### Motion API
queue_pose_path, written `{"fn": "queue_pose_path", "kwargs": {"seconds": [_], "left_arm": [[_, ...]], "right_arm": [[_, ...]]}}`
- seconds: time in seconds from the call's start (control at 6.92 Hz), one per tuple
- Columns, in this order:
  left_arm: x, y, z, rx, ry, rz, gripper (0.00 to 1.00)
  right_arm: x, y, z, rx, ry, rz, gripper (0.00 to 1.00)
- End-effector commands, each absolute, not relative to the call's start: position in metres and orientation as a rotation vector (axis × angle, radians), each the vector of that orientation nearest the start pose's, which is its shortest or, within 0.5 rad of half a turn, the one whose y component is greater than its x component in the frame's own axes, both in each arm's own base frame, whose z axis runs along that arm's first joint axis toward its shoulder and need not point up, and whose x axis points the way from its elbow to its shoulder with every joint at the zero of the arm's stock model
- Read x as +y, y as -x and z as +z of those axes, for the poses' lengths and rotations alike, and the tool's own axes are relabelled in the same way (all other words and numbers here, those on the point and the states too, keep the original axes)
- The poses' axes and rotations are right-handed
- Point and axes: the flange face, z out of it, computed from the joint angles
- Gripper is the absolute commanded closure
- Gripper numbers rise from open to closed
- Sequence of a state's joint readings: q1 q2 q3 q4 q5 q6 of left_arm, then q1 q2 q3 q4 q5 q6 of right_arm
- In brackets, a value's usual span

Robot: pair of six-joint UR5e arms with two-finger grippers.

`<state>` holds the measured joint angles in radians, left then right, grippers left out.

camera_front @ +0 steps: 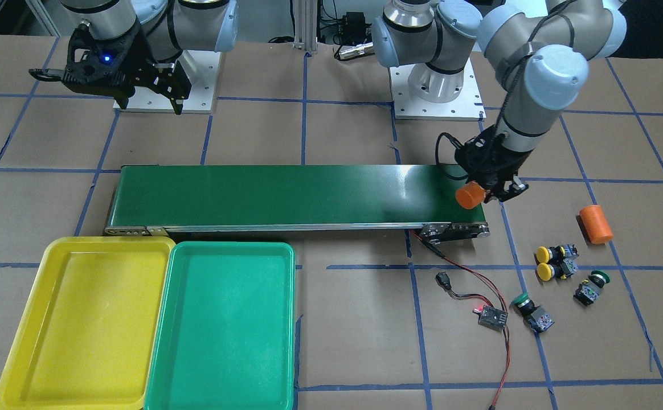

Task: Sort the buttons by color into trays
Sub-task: 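Carry the orange cylinder onto the belt end and open the left gripper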

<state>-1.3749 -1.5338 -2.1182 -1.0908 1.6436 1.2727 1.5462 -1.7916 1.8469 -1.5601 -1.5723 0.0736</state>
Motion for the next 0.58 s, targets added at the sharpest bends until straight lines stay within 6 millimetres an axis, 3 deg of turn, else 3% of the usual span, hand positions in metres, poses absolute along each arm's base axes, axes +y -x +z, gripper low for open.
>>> {"fn": "queue_pose_path", "kwargs": {"seconds": [0.0,0.14,0.29,0.43], "left_arm": [[-0.428,0.076,0.27,2.477,-1.906,0.152,1.0],[-0.427,0.078,0.268,2.474,-1.914,0.158,1.0],[-0.423,0.086,0.264,2.51,-1.947,0.1,0.78],[-0.424,0.09,0.262,2.53,-1.958,0.047,0.01]], "right_arm": [[-0.395,-0.124,0.45,3.139,-0.154,0.104,0.0],[-0.395,-0.123,0.449,3.139,-0.154,0.106,0.0],[-0.394,-0.124,0.449,3.139,-0.154,0.106,0.0],[-0.396,-0.123,0.451,3.141,-0.147,0.089,0.0]]}}
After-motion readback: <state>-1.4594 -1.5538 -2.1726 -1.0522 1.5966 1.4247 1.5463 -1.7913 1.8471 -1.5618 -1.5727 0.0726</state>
